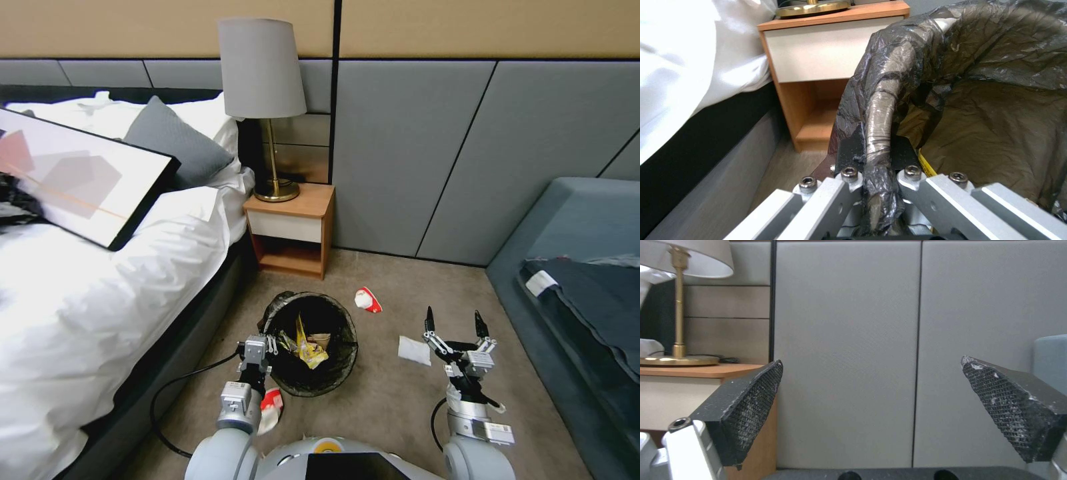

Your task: Pick up the trash bin, then pick up the garbage from the floor and place it into the trash bin.

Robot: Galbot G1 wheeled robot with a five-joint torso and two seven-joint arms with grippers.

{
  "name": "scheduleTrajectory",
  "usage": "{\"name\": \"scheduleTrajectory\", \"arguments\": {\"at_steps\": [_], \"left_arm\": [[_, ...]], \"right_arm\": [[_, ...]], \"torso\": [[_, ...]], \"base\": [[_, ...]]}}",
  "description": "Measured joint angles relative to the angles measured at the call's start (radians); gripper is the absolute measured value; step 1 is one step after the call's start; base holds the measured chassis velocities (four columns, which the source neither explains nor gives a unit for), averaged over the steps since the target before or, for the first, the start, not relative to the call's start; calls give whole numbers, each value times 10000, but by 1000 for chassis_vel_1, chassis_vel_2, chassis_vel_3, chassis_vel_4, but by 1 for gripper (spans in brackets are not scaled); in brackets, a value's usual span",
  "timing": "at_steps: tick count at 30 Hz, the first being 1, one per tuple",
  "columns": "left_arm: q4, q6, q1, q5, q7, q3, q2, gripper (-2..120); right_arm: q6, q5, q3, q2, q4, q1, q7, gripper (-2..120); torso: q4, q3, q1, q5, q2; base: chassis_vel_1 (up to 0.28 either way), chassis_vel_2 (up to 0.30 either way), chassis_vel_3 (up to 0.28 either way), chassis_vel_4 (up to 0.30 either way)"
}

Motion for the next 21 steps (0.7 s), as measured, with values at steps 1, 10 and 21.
{"name": "scheduleTrajectory", "arguments": {"at_steps": [1,10,21], "left_arm": [[2,-1,0,0,0,0,0,1],[5,-4,7,0,0,0,0,1],[5,-6,3,-1,0,0,0,1]], "right_arm": [[-1,-1,0,0,0,0,0,100],[0,-2,-2,0,2,-6,0,100],[1,-2,-3,0,2,-3,0,100]], "torso": [[-1,1,2,3,0],[0,-2,-3,2,0],[0,-2,-3,2,0]], "base": [[-126,140,166,-123],[-25,31,26,-28],[0,0,0,0]]}}
